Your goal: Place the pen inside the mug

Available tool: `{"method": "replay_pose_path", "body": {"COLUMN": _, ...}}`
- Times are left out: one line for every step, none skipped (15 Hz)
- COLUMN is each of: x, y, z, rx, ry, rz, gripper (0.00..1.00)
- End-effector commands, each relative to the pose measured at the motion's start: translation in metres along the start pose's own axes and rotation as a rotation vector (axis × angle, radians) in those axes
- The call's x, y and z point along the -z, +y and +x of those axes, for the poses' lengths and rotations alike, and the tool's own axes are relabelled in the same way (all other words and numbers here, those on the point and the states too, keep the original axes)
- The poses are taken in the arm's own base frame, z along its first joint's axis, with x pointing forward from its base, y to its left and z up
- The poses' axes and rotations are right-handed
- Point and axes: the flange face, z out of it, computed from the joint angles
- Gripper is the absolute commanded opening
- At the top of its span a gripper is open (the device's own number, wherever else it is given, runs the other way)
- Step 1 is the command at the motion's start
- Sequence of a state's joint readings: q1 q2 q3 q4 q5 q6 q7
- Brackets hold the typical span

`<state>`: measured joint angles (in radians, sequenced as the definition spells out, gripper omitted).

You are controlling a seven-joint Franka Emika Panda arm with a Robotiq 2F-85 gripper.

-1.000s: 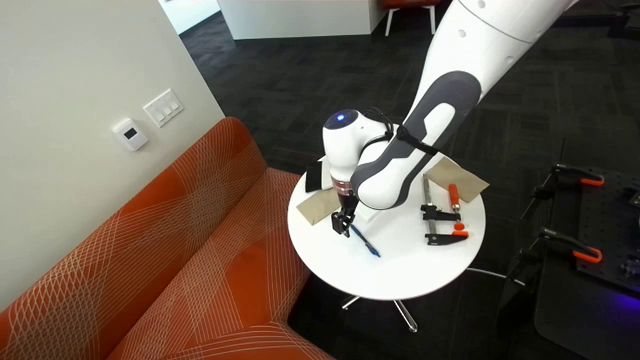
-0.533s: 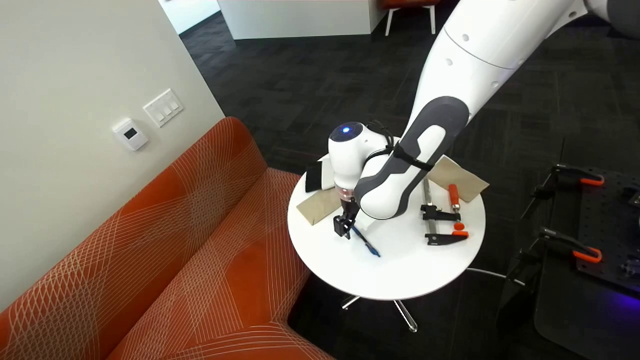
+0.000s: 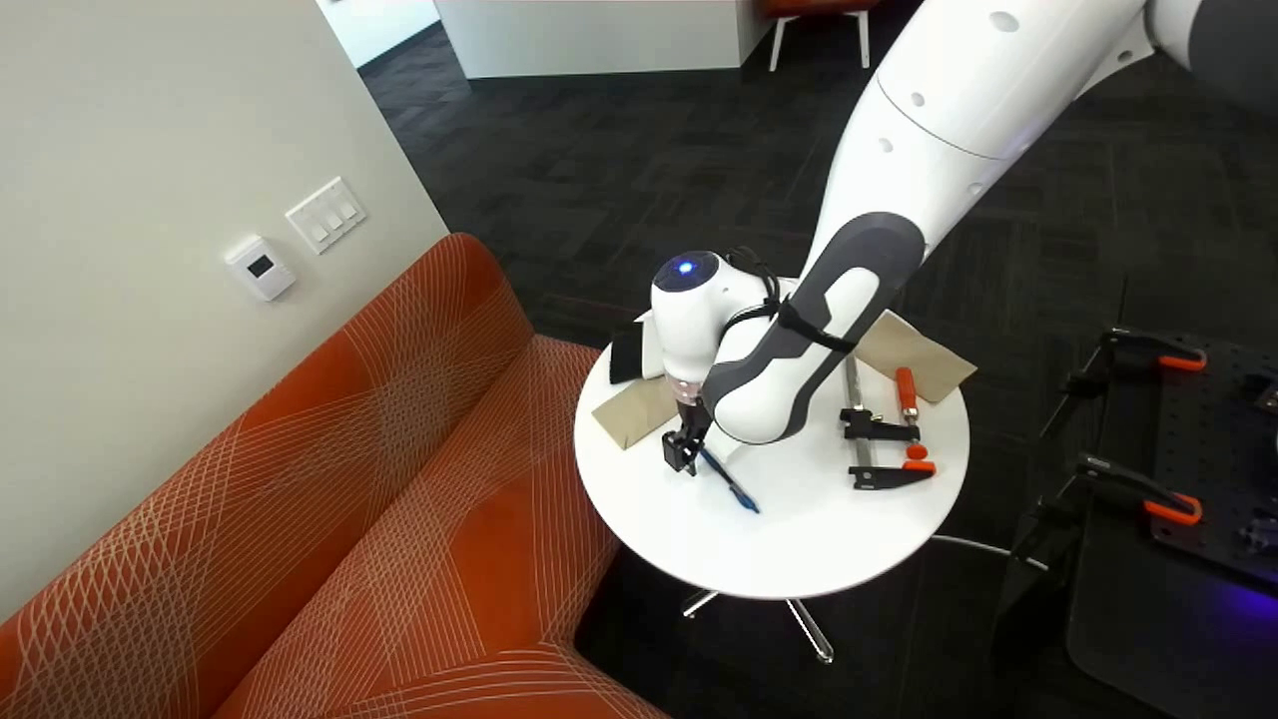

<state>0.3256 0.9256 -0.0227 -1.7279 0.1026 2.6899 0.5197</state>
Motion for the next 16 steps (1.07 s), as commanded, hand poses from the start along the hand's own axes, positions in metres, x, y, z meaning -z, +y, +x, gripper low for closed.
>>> {"method": "replay_pose_path", "body": {"x": -0.003, "y": -0.005, "z": 0.006, "rx": -0.027, "ry": -0.002, "rz": -0.012, "gripper": 0.66}}
{"method": "replay_pose_path", "body": {"x": -0.004, "y": -0.006, "z": 0.006, "rx": -0.026, "ry": -0.003, "rz": -0.012, "gripper": 0.56}}
{"method": "replay_pose_path", "body": {"x": -0.005, "y": -0.006, "z": 0.007, "rx": -0.026, "ry": -0.003, "rz": -0.011, "gripper": 0.50}}
{"method": "replay_pose_path", "body": {"x": -0.005, "y": -0.006, "z": 0.007, "rx": -0.026, "ry": -0.003, "rz": -0.011, "gripper": 0.41}}
{"method": "replay_pose_path", "body": {"x": -0.005, "y": -0.006, "z": 0.008, "rx": -0.027, "ry": -0.002, "rz": -0.008, "gripper": 0.34}}
{"method": "replay_pose_path", "body": {"x": -0.004, "y": -0.006, "z": 0.010, "rx": -0.028, "ry": -0.001, "rz": -0.008, "gripper": 0.27}}
{"method": "replay_pose_path", "body": {"x": -0.003, "y": -0.007, "z": 0.011, "rx": -0.028, "ry": 0.001, "rz": -0.007, "gripper": 0.19}}
{"method": "replay_pose_path", "body": {"x": -0.002, "y": -0.008, "z": 0.011, "rx": -0.027, "ry": 0.002, "rz": -0.006, "gripper": 0.12}}
{"method": "replay_pose_path", "body": {"x": 0.000, "y": -0.009, "z": 0.011, "rx": -0.027, "ry": 0.002, "rz": -0.008, "gripper": 0.03}}
{"method": "replay_pose_path", "body": {"x": 0.002, "y": -0.011, "z": 0.011, "rx": -0.025, "ry": 0.002, "rz": -0.009, "gripper": 0.00}}
{"method": "replay_pose_path", "body": {"x": 0.006, "y": -0.012, "z": 0.010, "rx": -0.024, "ry": 0.002, "rz": -0.009, "gripper": 0.00}}
{"method": "replay_pose_path", "body": {"x": 0.012, "y": -0.014, "z": 0.010, "rx": -0.025, "ry": 0.002, "rz": -0.010, "gripper": 0.02}}
{"method": "replay_pose_path", "body": {"x": 0.018, "y": -0.016, "z": 0.009, "rx": -0.026, "ry": 0.006, "rz": -0.013, "gripper": 0.03}}
{"method": "replay_pose_path", "body": {"x": 0.027, "y": -0.019, "z": 0.009, "rx": -0.025, "ry": 0.018, "rz": -0.013, "gripper": 0.03}}
{"method": "replay_pose_path", "body": {"x": 0.035, "y": -0.022, "z": 0.009, "rx": -0.030, "ry": 0.028, "rz": -0.017, "gripper": 0.03}}
{"method": "replay_pose_path", "body": {"x": 0.047, "y": -0.024, "z": 0.009, "rx": -0.038, "ry": 0.044, "rz": -0.028, "gripper": 0.03}}
